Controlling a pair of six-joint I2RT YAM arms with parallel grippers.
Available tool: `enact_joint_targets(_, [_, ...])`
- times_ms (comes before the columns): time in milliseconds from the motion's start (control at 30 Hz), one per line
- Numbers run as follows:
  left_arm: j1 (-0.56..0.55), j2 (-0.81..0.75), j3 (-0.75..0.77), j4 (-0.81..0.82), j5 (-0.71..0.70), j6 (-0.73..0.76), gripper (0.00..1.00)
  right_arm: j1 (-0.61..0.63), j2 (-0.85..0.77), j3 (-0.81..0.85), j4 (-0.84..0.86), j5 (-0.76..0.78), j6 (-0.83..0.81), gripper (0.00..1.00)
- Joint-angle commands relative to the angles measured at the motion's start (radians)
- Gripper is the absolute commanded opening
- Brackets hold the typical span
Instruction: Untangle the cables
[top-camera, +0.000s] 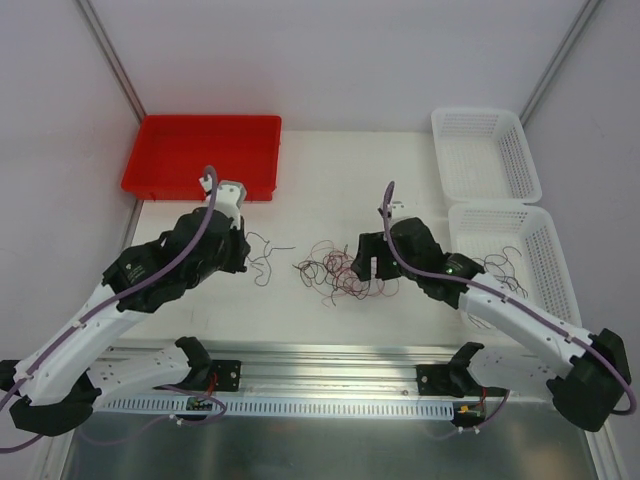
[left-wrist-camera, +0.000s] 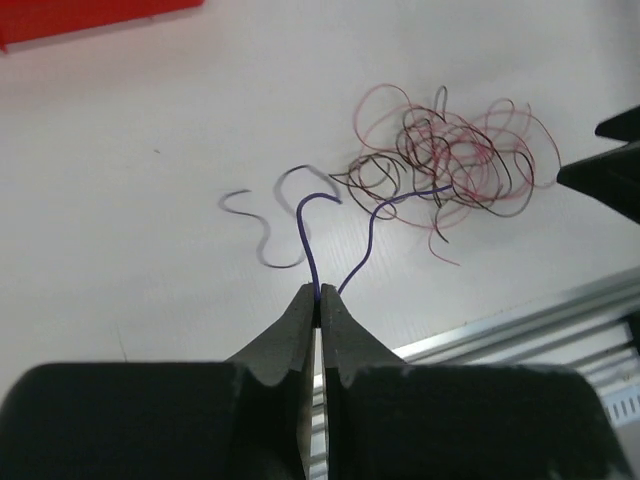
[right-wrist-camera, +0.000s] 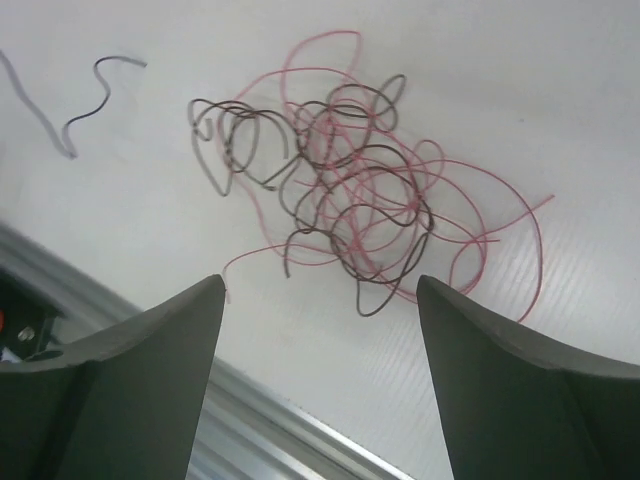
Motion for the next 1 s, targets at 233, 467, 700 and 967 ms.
enact_joint_targets(233, [-0.003,0.028,-0.094,0.157,0.508,0.229,0.0,0.054,-0.147,0.053,0.107,-0.378,-0.137,0.82])
enact_joint_targets(467, [-0.006,0.051,-0.134,0.192,0.682,0.274,0.0,0.116,-0.083,0.068,0.261,-0.52,-0.157,0.82])
enact_joint_targets(700, [-0.009,0.054,-0.14,0.217,0.717,0.297,0.0,0.18,0.008,0.113,0.319,-0.518,-0.195,0.82])
enact_joint_targets(967, [-0.009,0.037,-0.16,0.237,0.745,0.303,0.0,0.197,0.129,0.122,0.384,-0.503,-0.198,0.7])
